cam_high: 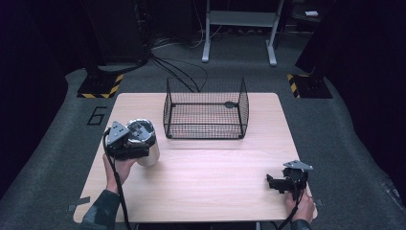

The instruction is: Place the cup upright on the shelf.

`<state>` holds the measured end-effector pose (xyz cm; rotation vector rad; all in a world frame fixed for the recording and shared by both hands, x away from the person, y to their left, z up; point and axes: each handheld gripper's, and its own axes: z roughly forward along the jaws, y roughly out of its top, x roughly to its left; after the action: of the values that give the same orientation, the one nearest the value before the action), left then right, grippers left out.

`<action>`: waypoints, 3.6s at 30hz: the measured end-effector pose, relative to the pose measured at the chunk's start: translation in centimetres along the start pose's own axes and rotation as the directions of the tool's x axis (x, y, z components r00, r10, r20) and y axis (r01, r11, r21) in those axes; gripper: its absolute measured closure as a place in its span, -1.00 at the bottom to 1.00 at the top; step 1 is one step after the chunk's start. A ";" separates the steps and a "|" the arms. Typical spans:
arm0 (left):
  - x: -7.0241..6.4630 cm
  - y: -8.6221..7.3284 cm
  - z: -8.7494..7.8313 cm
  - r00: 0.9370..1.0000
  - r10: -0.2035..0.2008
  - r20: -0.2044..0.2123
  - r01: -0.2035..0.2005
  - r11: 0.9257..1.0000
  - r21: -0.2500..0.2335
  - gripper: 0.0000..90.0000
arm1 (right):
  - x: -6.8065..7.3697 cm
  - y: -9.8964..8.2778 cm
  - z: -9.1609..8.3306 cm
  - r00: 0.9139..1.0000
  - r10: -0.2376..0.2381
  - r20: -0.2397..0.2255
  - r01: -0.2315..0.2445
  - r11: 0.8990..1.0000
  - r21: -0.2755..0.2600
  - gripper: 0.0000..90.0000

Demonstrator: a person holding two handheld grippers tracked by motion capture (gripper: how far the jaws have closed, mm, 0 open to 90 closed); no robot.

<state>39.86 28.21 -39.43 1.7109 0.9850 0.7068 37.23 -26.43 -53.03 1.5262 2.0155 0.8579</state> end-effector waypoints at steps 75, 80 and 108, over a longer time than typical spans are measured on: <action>-4.9 12.0 9.2 0.978 0.060 0.201 -0.050 0.997 -0.055 -0.93 | -0.1 0.0 0.0 1.000 -0.006 -0.001 0.006 1.000 -0.001 -1.00; -4.9 12.7 10.3 0.978 0.063 0.200 -0.055 0.997 -0.046 -0.93 | -0.1 0.0 0.0 1.000 -0.006 -0.001 0.006 1.000 0.000 -1.00; -4.5 14.5 16.8 0.986 0.034 0.166 -0.030 0.999 -0.026 -0.93 | 0.0 0.0 0.0 1.000 0.009 -0.005 -0.009 1.000 -0.002 -1.00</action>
<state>55.54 13.95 -31.36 1.7382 0.8317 0.5835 37.27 -26.40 -53.00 1.5349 2.0118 0.8683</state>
